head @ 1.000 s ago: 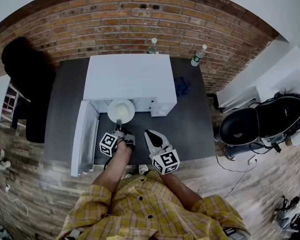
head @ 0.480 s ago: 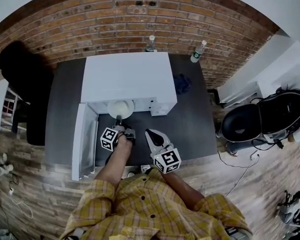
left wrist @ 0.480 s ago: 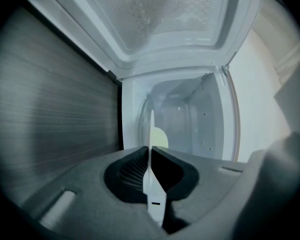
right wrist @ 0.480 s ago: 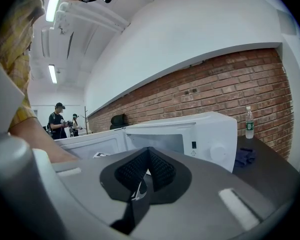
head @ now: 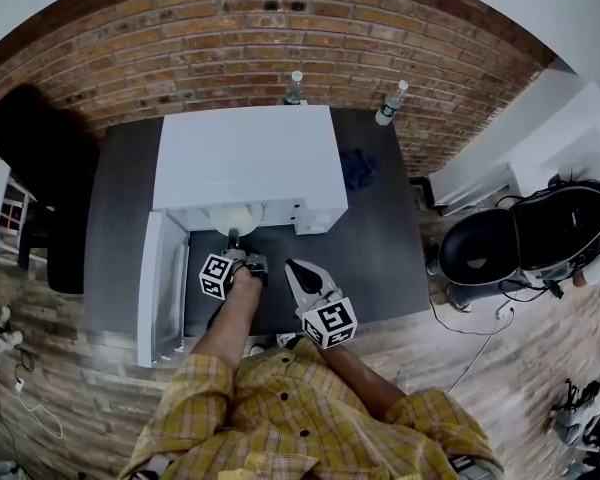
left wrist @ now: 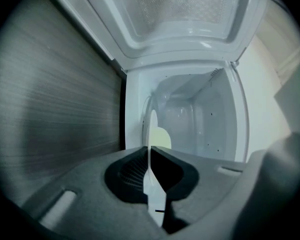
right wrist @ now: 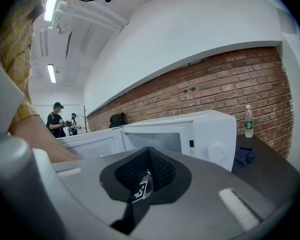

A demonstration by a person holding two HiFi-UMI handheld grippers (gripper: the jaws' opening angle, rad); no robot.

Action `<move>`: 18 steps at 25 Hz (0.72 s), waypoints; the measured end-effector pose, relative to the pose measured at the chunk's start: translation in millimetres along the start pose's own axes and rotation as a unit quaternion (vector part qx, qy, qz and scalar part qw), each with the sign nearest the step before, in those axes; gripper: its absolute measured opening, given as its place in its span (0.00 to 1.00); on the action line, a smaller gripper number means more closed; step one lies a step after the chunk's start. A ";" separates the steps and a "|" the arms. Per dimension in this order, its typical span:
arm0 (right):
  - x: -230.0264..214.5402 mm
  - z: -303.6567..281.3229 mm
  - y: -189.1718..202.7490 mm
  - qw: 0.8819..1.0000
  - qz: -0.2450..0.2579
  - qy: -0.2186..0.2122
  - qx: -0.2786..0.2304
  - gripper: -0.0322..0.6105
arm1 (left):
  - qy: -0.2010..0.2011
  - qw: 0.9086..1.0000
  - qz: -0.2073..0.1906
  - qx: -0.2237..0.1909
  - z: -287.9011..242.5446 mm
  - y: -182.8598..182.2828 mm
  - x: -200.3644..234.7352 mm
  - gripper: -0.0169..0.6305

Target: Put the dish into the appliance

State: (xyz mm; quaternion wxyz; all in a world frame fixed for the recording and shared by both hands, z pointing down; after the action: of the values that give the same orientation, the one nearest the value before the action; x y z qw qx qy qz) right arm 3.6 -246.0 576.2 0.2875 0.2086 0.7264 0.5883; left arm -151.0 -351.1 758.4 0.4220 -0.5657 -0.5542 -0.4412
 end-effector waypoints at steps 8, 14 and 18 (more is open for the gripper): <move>-12.5 0.4 0.9 1.000 -0.004 0.008 0.001 0.06 | -0.028 0.999 -0.001 -0.016 -12.0 -1.5 0.4 0.09; -22.9 0.7 2.9 1.000 -0.009 0.017 0.005 0.06 | -0.043 0.999 0.008 -0.017 -18.4 0.1 8.0 0.21; -23.0 0.4 4.1 1.000 -0.009 0.016 0.006 0.06 | -0.050 0.999 0.010 -0.018 -20.8 -0.8 11.4 0.23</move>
State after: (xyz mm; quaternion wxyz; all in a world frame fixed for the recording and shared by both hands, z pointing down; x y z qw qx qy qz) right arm 20.9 -259.6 584.1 0.2797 0.1938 0.7363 0.5849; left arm -152.5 -368.3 774.8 0.3879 -0.6003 -0.5609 -0.4178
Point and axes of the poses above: the fingertips, and each gripper's own axes: z backward along the fingers, x to its left, y out of its underside, the point moved 1 cm from there along z, backward along the fingers, and after that the axes turned 3 degrees about -x, right-handed, at the moved point
